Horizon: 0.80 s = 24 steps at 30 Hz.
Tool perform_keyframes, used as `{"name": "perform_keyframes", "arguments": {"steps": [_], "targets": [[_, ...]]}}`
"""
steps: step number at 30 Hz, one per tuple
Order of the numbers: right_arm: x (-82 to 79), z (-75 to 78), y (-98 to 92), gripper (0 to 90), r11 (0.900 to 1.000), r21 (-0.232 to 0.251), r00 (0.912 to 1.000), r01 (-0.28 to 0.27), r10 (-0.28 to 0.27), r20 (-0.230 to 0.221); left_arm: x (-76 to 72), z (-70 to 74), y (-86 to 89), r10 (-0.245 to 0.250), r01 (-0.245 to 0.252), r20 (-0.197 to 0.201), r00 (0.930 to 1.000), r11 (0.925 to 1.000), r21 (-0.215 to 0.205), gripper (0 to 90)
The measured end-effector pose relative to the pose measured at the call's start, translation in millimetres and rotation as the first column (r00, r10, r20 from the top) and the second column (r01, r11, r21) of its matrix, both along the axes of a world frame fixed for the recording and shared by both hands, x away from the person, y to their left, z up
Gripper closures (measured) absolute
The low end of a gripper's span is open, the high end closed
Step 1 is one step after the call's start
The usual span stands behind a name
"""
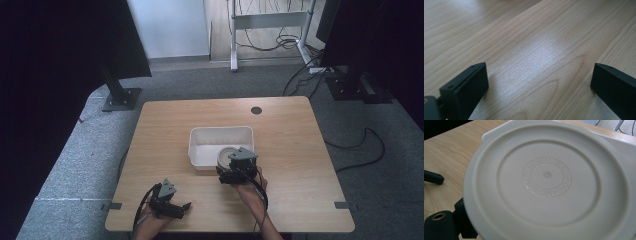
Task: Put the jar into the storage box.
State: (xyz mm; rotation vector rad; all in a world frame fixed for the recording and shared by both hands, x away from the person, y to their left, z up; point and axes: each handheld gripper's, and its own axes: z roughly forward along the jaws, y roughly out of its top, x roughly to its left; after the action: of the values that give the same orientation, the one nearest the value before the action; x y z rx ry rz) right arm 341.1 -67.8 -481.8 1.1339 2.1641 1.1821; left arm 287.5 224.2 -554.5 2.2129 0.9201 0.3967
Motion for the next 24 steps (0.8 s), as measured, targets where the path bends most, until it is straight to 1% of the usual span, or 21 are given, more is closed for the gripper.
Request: {"name": "perform_keyframes", "arguments": {"steps": [14,24], "targets": [[20.9,-6.6,5.9,9.0,1.0,-0.011,1.0,0.007,-0.007,-0.001,0.0,0.0,0.0,0.001,-0.001,0.0,1.0,1.0,-0.001,1.2],[33.7,-7.3,6.6,9.0,1.0,0.006,0.9997,0.024,-0.024,0.004,0.0,0.0,0.0,0.001,-0.001,0.0,1.0,1.0,0.0,1.2]]}}
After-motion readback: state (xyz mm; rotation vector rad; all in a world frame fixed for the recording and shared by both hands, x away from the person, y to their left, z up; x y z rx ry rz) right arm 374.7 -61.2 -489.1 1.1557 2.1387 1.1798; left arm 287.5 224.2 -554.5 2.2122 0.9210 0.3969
